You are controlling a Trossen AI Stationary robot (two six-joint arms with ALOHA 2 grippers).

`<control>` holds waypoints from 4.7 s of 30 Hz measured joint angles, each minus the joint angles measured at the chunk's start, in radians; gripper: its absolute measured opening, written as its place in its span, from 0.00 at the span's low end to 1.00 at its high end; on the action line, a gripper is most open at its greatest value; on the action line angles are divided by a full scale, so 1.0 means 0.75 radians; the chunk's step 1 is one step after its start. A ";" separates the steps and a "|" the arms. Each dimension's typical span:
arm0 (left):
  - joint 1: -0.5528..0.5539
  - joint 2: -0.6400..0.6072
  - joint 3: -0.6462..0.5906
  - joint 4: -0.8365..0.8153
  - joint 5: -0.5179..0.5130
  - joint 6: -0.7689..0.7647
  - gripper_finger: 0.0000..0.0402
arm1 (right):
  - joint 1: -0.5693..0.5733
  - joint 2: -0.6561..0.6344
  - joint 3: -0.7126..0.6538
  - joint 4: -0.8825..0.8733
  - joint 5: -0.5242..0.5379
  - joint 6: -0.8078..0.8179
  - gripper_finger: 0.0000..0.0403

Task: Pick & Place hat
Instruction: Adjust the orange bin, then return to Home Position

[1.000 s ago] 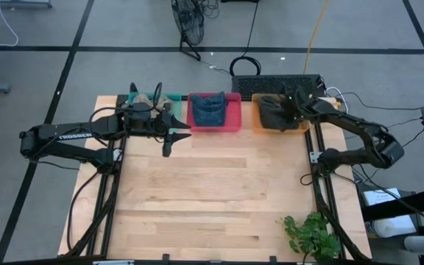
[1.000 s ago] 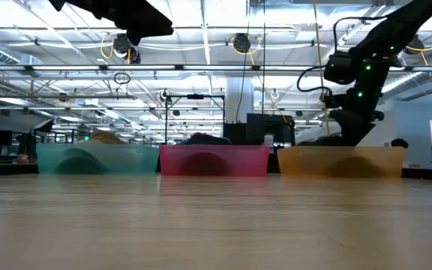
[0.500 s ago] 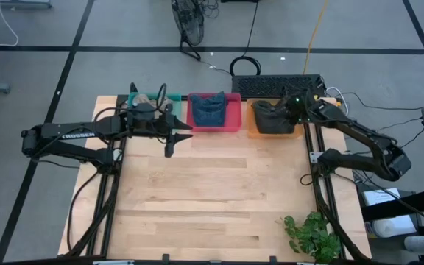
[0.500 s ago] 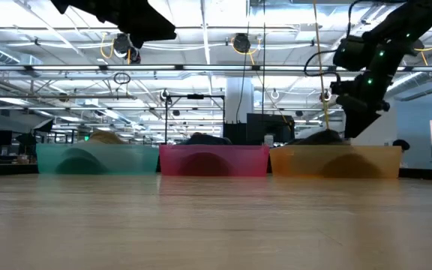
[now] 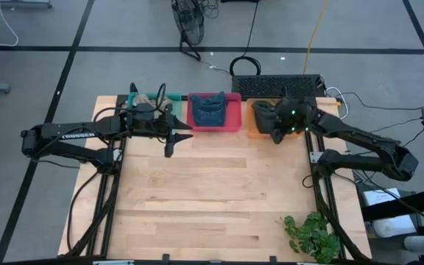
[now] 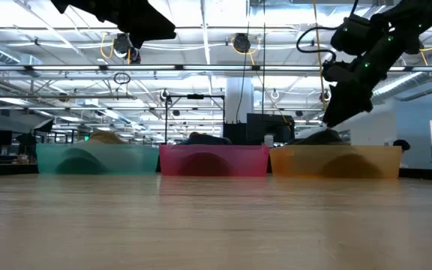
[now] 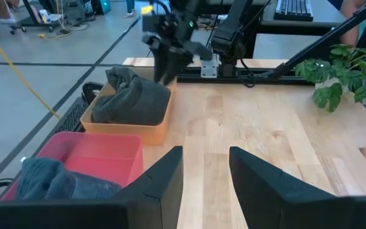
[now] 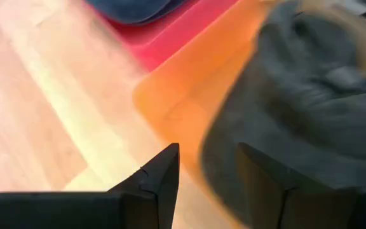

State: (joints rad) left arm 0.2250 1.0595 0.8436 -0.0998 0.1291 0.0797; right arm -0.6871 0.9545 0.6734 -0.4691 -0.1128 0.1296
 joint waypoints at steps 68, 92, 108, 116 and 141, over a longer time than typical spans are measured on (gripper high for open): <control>-0.073 0.002 0.002 0.250 -0.244 -0.018 0.35 | 0.116 -0.296 -0.276 0.371 0.026 -0.019 0.53; -0.315 -0.428 -0.568 0.458 -0.531 -0.223 0.35 | 0.323 -0.538 -0.708 0.826 -0.161 0.135 0.16; -0.489 -0.612 -0.984 0.658 -0.694 -0.443 0.35 | 0.367 -0.834 -0.874 0.778 -0.275 0.093 0.01; -0.589 -0.613 -1.033 0.657 -0.757 -0.396 0.23 | 0.479 -0.854 -0.874 0.787 -0.315 0.002 0.00; -0.529 -1.186 -1.027 -0.044 -0.730 -0.507 0.01 | 0.518 -1.195 -0.853 0.670 -0.102 -0.096 0.00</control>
State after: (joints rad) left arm -0.1716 0.1697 0.0731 -0.1325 -0.4185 -0.3004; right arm -0.2989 0.0585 0.0334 0.0337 -0.1896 0.0579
